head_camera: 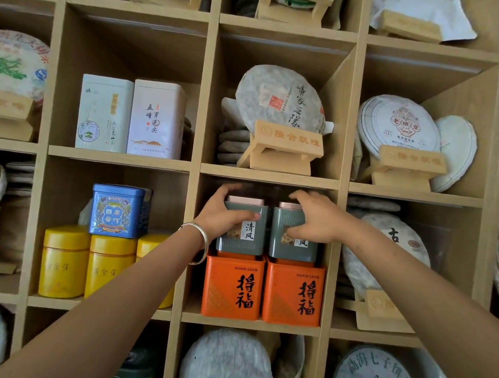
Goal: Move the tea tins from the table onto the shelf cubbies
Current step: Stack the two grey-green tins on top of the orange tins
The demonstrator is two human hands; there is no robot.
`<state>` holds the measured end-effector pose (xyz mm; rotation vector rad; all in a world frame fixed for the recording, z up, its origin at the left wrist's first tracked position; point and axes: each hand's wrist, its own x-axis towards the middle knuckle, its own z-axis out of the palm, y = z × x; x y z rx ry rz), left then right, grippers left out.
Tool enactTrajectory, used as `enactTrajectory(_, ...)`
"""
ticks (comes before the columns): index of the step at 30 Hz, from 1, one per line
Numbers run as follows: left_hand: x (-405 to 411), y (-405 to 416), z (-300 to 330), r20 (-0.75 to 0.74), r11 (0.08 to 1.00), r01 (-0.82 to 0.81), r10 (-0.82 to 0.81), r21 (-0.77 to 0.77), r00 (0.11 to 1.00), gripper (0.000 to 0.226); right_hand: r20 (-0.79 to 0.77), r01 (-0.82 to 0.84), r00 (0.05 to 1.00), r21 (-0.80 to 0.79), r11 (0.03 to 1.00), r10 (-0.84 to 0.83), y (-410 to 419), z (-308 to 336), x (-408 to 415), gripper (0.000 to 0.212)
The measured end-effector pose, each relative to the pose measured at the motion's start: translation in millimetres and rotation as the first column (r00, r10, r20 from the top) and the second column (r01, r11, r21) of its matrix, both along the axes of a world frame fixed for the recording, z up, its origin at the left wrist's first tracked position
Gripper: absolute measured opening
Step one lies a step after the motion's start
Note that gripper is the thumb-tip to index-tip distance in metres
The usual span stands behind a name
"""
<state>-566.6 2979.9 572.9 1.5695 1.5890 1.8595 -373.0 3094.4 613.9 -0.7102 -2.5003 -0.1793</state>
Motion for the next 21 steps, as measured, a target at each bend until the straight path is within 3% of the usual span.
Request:
enactTrajectory(8, -4.5, 2.3, -2.7, -0.017, 1.000, -0.004, 0.004, -0.009, 1.000, 0.075, 0.012, -0.015, 1.000, -0.003, 1.000, 0.015, 0.1, -0.7, -0.2, 0.075)
enactTrajectory(21, -4.4, 2.2, -2.0, 0.031, 1.000, -0.009, 0.009, -0.004, 0.999, 0.089, -0.006, -0.008, 1.000, -0.011, 1.000, 0.007, -1.9, 0.6, 2.5, 0.088)
